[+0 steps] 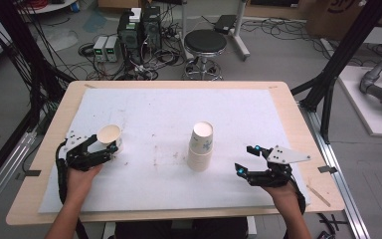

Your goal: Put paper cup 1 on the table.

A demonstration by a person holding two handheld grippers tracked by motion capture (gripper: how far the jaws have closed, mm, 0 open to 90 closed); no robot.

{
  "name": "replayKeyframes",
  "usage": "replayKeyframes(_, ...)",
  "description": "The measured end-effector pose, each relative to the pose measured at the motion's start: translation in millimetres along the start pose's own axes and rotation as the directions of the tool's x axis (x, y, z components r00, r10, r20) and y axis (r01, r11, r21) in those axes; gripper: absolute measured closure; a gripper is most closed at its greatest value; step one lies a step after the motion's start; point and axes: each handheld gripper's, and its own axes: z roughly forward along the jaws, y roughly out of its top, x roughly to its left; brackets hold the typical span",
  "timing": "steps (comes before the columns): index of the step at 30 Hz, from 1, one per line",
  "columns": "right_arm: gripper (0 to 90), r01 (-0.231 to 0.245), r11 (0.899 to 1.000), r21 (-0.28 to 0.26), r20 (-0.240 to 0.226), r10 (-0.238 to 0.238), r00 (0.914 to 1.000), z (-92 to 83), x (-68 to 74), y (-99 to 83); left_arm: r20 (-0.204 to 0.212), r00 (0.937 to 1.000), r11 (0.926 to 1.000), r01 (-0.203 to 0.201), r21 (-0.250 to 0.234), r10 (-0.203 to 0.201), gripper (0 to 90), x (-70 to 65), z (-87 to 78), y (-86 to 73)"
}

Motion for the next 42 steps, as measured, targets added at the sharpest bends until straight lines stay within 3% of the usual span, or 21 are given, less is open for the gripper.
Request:
replayKeyframes(7,25.0,0.009,1.000,-0.003,-0.001,-0.009,1.0000,0.2,0.0,0.5,0.045,0.9990,0.9963,0.013,-0.085,-0.009,18.1,-7.4,-21.9,5.8)
replayKeyframes(16,25.0,0.005,1.000,-0.002,0.012,-0.005,0.9999,-3.2,-0.5,-0.6,0.095,0.9951,0.9874,-0.009,-0.158,0.025,17.8,-24.3,-38.2,13.6)
replayKeyframes(20,25.0,0.000,1.000,0.000,0.017,0.000,0.9999,-4.4,-1.3,-1.4,0.121,0.9927,0.9824,0.030,-0.184,-0.008,17.7,-26.8,-39.2,17.7)
replayKeyframes(24,25.0,0.002,1.000,0.001,0.016,-0.002,0.9999,-3.1,-1.0,-1.7,0.143,0.9896,0.9731,0.041,-0.227,-0.008,17.3,-31.5,-44.4,25.3)
replayKeyframes(28,25.0,0.003,1.000,0.006,0.014,-0.003,0.9999,-2.5,-0.4,-2.0,0.173,0.9848,0.9762,0.025,-0.215,0.013,16.8,-39.1,-46.9,32.3)
replayKeyframes(33,25.0,0.001,1.000,0.000,0.020,-0.001,0.9998,-5.2,0.0,-1.0,0.189,0.9798,0.9830,-0.031,-0.181,0.066,16.8,-51.1,-46.3,38.5)
replayKeyframes(37,25.0,-0.001,1.000,-0.001,0.028,0.001,0.9996,-8.5,-0.7,-1.0,0.222,0.9721,0.9855,-0.040,-0.165,0.076,16.8,-57.9,-45.4,42.1)
replayKeyframes(42,25.0,0.001,1.000,-0.010,0.036,-0.001,0.9993,-11.5,-2.9,-0.2,0.235,0.9686,0.9862,-0.045,-0.159,0.082,17.1,-62.0,-43.3,40.7)
